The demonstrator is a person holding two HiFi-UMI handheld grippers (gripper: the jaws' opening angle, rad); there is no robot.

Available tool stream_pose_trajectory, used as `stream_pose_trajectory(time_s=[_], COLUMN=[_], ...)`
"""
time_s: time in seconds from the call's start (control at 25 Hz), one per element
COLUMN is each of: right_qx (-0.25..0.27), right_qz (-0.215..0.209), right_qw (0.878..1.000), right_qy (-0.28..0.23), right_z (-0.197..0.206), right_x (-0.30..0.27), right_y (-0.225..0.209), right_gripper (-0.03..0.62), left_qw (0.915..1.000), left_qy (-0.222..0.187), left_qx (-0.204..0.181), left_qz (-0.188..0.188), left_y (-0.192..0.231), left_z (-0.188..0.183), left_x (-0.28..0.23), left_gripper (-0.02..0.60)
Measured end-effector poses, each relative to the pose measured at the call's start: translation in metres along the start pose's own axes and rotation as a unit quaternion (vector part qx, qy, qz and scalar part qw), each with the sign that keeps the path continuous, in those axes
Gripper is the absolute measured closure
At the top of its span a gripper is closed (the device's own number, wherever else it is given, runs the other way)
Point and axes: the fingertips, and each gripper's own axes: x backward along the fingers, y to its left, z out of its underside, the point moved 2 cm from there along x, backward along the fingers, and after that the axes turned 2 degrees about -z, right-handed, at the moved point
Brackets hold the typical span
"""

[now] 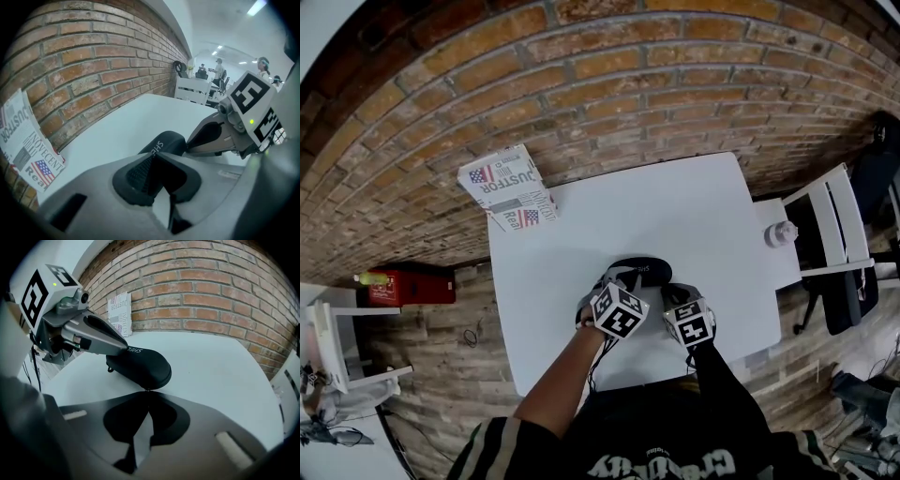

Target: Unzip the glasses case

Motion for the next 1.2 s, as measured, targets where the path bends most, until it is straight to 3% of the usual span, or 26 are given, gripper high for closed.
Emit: stream_pose_trajectory(time_s=[0.32, 0.6, 0.8, 1.2], right_qx=[0.045, 0.115, 0.200, 0.306], right_qz=[0.026, 0.018, -0.010, -0.072], right_qw=[0.999, 0.993, 0.978, 0.946], right_qy=[0.014, 0.031, 0.048, 0.076], right_z=[0.000, -0.007, -0.013, -0.029], right_x=[0.003, 0.003, 0.001, -0.010], right_y=[-0.016, -0.030, -0.034, -0.045], right_gripper=[0.580, 0.579, 0.577, 0.574], left_qw=[0.9996, 0.9998, 0.9999, 0.9998], left_qy=[0.017, 0.013, 0.012, 0.016], left_qx=[-0.021, -0.011, -0.010, -0.006], left_qz=[-0.008, -0.006, -0.007, -0.010], left_y=[-0.002, -0.001, -0.001, -0.002], left_z=[0.000, 0.000, 0.001, 0.000], left_x=[-0.002, -0.002, -0.002, -0.003], left_gripper=[0.563, 0.563, 0.563, 0.563])
